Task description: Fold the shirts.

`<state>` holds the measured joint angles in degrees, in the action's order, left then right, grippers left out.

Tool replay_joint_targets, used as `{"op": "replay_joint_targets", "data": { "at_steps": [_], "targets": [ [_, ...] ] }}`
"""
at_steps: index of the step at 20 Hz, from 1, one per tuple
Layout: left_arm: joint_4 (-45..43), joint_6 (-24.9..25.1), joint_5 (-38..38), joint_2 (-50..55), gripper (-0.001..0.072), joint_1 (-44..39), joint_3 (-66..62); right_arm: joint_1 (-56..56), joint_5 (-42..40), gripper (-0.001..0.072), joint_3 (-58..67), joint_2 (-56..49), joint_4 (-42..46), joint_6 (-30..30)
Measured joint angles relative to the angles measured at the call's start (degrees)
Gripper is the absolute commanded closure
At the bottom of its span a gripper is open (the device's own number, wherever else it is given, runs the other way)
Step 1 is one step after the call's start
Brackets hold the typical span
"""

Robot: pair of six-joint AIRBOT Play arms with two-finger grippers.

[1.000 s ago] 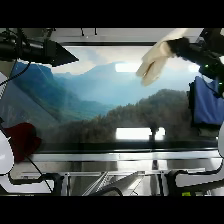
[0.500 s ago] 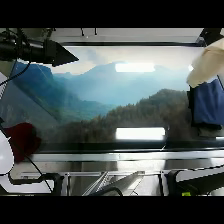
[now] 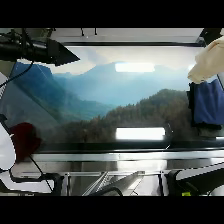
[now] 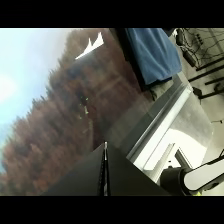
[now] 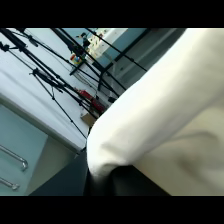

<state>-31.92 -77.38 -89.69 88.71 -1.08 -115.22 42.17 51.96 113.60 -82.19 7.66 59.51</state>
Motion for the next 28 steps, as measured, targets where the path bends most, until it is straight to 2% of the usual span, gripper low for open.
{"op": "replay_joint_targets", "data": {
  "at_steps": [5,11,14,16,18,22,28],
  "targets": [
    [0.04,0.00,-0.59,2.58,0.0694,-1.53,0.00,-1.38,-4.90,0.0689,0.66,-4.22,0.81,-3.74],
    [0.09,0.00,1.22,5.86,0.0694,-4.22,0.00,-1.97,-11.23,0.0689,6.71,-10.78,-18.18,-18.32],
    [0.09,0.02,1.36,6.78,0.0694,-5.16,0.00,0.24,-9.57,0.0689,7.76,-11.28,-23.17,-21.22],
    [0.13,0.02,0.50,6.93,0.0694,-5.55,0.00,2.69,-4.61,0.0691,7.43,-11.21,-22.56,-18.29],
    [0.15,0.02,-0.96,7.04,0.0694,-5.79,0.00,5.33,0.52,0.0692,5.38,-9.99,-17.55,-12.46],
    [0.37,0.00,-4.83,7.10,0.0694,-5.99,0.00,10.23,11.34,0.0691,-0.90,-4.48,0.20,-2.12],
    [0.55,-1.20,-6.56,7.10,0.0694,-6.01,0.00,14.45,28.70,0.0689,-8.50,3.39,18.49,9.05]
  ]
}}
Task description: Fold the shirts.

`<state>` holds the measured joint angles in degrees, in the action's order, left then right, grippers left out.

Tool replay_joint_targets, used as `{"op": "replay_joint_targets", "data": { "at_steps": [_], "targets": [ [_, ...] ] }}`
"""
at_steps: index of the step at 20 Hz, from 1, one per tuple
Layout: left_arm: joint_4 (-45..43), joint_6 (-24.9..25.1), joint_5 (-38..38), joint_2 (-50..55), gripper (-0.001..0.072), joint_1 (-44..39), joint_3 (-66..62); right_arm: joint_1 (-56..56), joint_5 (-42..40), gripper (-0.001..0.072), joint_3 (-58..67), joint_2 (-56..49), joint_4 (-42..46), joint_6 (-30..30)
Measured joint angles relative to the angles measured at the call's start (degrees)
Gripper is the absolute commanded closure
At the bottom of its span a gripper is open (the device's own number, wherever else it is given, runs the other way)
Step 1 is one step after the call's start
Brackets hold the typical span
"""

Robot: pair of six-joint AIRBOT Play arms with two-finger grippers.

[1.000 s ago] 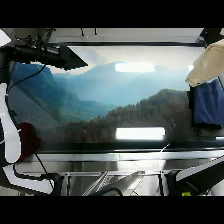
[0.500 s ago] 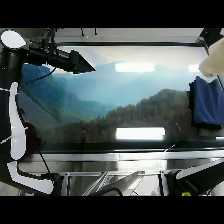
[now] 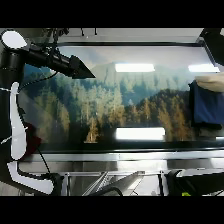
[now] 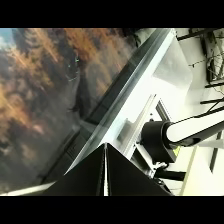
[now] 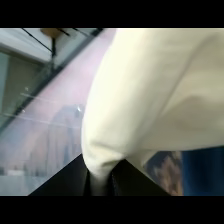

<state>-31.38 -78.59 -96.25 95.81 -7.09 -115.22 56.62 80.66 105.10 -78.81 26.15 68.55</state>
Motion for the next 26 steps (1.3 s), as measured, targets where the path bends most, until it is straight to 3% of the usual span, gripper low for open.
{"op": "replay_joint_targets", "data": {
  "at_steps": [4,11,12,13,14,22,26],
  "targets": [
    [0.11,-0.98,-1.09,0.00,0.0694,0.00,0.00,2.03,5.31,0.0689,-1.66,5.55,17.92,8.81],
    [0.15,-2.69,-2.40,0.00,0.0694,0.00,0.00,2.99,11.19,0.0669,-9.07,9.29,31.30,17.40],
    [0.15,-2.78,-2.40,0.00,0.0694,0.00,0.00,2.99,11.47,0.0523,-10.64,9.68,32.17,18.08],
    [0.13,-2.84,-2.40,0.00,0.0694,0.00,0.00,3.02,11.54,0.0216,-12.61,10.12,33.11,18.86],
    [0.13,-2.84,-2.49,0.00,0.0694,0.00,0.00,3.06,11.89,0.0016,-14.34,10.38,33.90,19.56],
    [0.04,-2.89,-1.36,0.00,0.0694,0.00,0.00,3.06,11.02,0.0024,-18.86,12.11,33.73,22.69],
    [0.13,-3.04,0.94,-0.04,0.0694,0.00,0.00,3.06,12.20,0.0025,-19.06,15.54,30.60,27.34]
  ]
}}
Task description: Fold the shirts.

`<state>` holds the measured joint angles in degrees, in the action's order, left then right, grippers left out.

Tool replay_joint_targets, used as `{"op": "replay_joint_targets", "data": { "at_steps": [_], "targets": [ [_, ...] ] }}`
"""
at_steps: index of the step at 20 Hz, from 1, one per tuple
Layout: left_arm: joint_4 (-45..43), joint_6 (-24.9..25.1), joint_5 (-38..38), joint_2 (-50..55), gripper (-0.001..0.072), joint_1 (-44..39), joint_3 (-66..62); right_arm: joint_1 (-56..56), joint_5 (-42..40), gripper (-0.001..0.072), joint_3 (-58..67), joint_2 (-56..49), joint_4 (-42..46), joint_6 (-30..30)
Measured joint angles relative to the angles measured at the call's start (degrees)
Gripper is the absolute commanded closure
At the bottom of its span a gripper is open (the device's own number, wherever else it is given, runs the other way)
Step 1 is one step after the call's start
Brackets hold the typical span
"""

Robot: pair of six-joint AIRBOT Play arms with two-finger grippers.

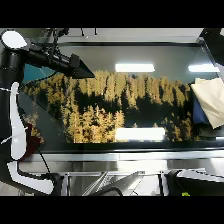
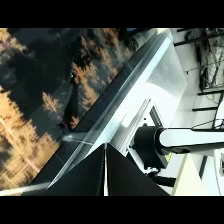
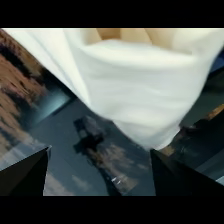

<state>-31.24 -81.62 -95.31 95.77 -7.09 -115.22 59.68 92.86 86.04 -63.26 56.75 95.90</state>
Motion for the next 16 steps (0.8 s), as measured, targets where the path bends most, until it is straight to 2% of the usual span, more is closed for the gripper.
{"op": "replay_joint_targets", "data": {
  "at_steps": [4,8,9,11,16],
  "targets": [
    [-0.02,0.02,1.57,-0.85,0.0694,0.00,0.00,0.00,1.40,0.0032,-0.04,4.46,-0.96,4.68],
    [-0.24,0.92,2.58,-5.09,0.0695,0.39,0.00,-0.20,1.49,0.0035,-0.07,7.93,-2.27,6.51],
    [-0.44,1.14,2.60,-6.67,0.0695,0.59,0.00,-0.72,0.90,0.0158,-0.09,8.72,-2.89,6.51],
    [-1.86,1.55,2.56,-10.08,0.0694,0.79,0.00,-2.93,-0.66,0.0684,-0.17,10.32,-4.79,5.38],
    [-10.27,2.12,3.37,-22.47,0.0694,0.13,7.15,-16.94,-6.51,0.0687,-0.48,14.05,-7.80,1.09]
  ]
}}
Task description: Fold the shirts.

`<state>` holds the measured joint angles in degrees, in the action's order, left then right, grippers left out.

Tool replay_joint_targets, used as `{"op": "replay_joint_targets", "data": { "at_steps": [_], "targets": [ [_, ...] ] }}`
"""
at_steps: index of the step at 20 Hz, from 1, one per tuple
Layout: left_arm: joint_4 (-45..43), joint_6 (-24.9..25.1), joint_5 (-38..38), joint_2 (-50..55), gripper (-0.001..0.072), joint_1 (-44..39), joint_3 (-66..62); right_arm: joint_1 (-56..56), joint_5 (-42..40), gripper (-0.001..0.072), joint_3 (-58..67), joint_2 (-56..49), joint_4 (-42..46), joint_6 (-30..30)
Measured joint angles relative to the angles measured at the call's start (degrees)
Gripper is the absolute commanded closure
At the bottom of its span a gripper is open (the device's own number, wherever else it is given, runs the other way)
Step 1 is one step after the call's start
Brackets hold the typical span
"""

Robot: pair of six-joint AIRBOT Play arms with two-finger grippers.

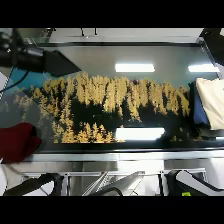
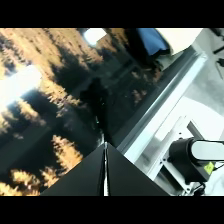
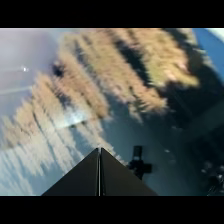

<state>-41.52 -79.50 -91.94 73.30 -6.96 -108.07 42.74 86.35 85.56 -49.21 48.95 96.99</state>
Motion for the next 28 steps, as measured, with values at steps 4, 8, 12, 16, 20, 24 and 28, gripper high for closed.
{"op": "replay_joint_targets", "data": {
  "at_steps": [4,8,12,16,20,24,28],
  "targets": [
    [-2.75,1.42,3.15,-14.32,0.0694,-0.20,20.37,-17.46,-2.67,0.0687,-4.26,2.14,2.10,-3.28],
    [-3.63,2.64,8.26,-29.53,0.0694,-0.24,45.57,-35.60,-5.66,0.0687,-16.59,5.11,5.35,-6.25],
    [-3.76,3.06,12.35,-40.98,0.0695,-0.24,65.79,-49.90,-14.64,0.0687,-32.04,8.00,6.75,-7.34],
    [-3.72,3.04,14.75,-47.21,0.0694,-0.24,75.67,-55.52,-20.13,0.0687,-40.11,8.79,7.21,-7.74],
    [-3.50,3.02,16.17,-50.03,0.0694,-0.24,78.82,-57.00,-22.03,0.0687,-42.38,9.01,7.41,-7.85],
    [-3.50,2.84,16.83,-50.84,0.0694,-0.24,79.65,-57.40,-22.69,0.0687,-42.97,9.03,7.41,-7.91],
    [-3.48,2.86,17.05,-51.06,0.0695,-0.24,79.84,-57.48,-22.84,0.0687,-43.12,9.03,7.41,-7.91]
  ]
}}
